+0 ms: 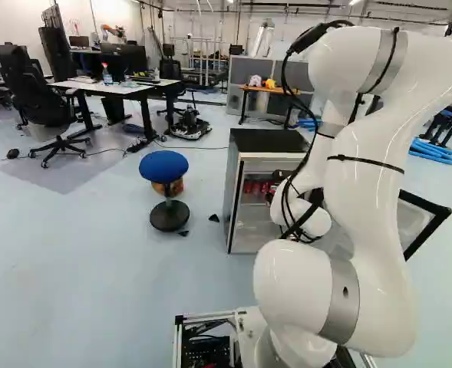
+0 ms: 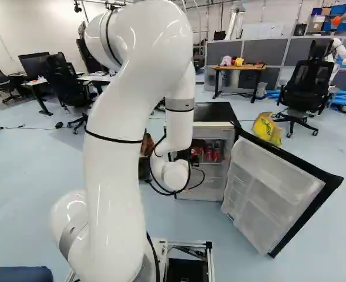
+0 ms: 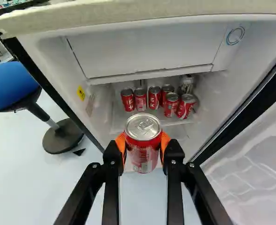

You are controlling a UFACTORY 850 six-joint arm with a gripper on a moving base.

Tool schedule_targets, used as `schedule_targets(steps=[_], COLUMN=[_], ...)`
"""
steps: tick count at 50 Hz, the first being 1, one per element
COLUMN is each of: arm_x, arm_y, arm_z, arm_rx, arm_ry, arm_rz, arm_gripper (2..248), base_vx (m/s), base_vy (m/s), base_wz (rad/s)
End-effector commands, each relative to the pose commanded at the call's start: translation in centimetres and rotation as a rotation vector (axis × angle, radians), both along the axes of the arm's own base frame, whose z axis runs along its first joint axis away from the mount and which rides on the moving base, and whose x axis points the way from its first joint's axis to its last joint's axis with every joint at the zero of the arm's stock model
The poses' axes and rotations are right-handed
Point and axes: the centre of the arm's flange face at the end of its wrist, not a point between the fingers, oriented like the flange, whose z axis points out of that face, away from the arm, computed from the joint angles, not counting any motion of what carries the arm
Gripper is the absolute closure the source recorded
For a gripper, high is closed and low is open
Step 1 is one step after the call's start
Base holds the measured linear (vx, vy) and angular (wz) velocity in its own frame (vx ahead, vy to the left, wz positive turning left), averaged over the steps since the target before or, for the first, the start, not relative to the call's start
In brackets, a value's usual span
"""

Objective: Grab a drink from the fridge

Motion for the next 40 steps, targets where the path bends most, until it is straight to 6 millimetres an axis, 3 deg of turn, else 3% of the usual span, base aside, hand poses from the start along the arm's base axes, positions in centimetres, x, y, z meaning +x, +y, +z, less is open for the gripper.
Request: schedule_targets(steps=[40], arm_x=[-0.8], arm_y=[0.6], arm_z=[4.3], arm_rx=[-0.041], arm_ry=[-0.070], arm_rz=[0.004], arm_gripper=[156], base_vx=[0.000], base_vy=[0.000], base_wz=[0.000])
